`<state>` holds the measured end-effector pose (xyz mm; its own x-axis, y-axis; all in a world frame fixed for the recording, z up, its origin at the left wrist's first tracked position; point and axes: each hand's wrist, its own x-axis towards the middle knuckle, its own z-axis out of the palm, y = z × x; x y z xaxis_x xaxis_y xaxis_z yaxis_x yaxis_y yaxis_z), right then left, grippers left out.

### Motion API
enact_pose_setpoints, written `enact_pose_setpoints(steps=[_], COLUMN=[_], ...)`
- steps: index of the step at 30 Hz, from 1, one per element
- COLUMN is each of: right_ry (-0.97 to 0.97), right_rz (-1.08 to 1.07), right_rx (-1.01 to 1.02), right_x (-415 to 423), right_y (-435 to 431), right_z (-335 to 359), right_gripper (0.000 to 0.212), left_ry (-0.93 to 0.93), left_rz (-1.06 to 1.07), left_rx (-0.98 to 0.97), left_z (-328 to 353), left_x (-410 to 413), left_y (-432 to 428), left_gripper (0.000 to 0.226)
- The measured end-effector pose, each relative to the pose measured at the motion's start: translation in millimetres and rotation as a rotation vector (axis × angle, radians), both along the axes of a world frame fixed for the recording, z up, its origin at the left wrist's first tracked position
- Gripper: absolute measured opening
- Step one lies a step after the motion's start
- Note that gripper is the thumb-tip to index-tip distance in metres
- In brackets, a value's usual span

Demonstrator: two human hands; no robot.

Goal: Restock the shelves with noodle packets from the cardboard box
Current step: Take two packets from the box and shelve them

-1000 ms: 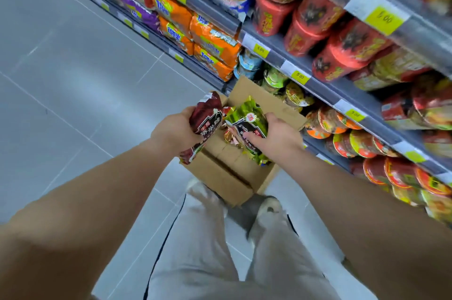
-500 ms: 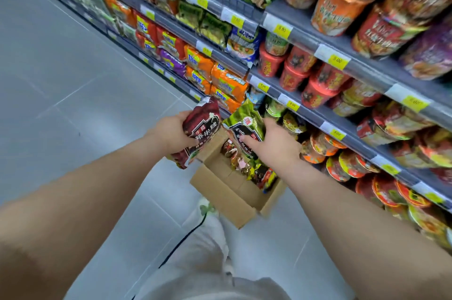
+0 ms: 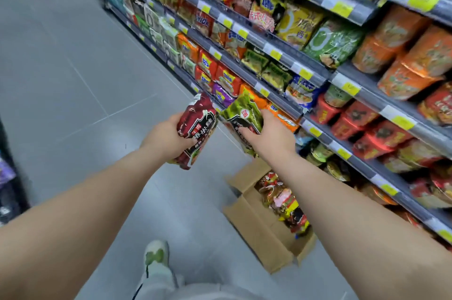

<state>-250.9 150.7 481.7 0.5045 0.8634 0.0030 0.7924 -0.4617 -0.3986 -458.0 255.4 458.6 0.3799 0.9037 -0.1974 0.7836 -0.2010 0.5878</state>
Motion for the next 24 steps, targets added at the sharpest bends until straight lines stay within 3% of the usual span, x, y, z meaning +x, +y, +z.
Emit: enact_pose_setpoints(steps=[11, 18, 24], right_ry=[0.051, -0.004, -0.062], right_rz=[-0.043, -0.009, -0.005], right_rx=[0.183, 0.298, 0.347], right_x=[-141.5, -125.7, -92.2], right_y=[215.7, 349.9, 484.1], right_z=[26.9, 30.5, 55.7], right_gripper=[0.058, 0.055, 0.058], left_ry=[-0.135, -0.325, -0.288], left_rz=[0.13, 0.239, 0.148], left_rx=[0.055, 0.076, 0.179], left_z=[45.9, 43.7, 69.7], left_x=[-139.5, -121.5, -86.7], left_y=[210.8, 332.6, 456.5], left_gripper=[0.074, 0.076, 0.077])
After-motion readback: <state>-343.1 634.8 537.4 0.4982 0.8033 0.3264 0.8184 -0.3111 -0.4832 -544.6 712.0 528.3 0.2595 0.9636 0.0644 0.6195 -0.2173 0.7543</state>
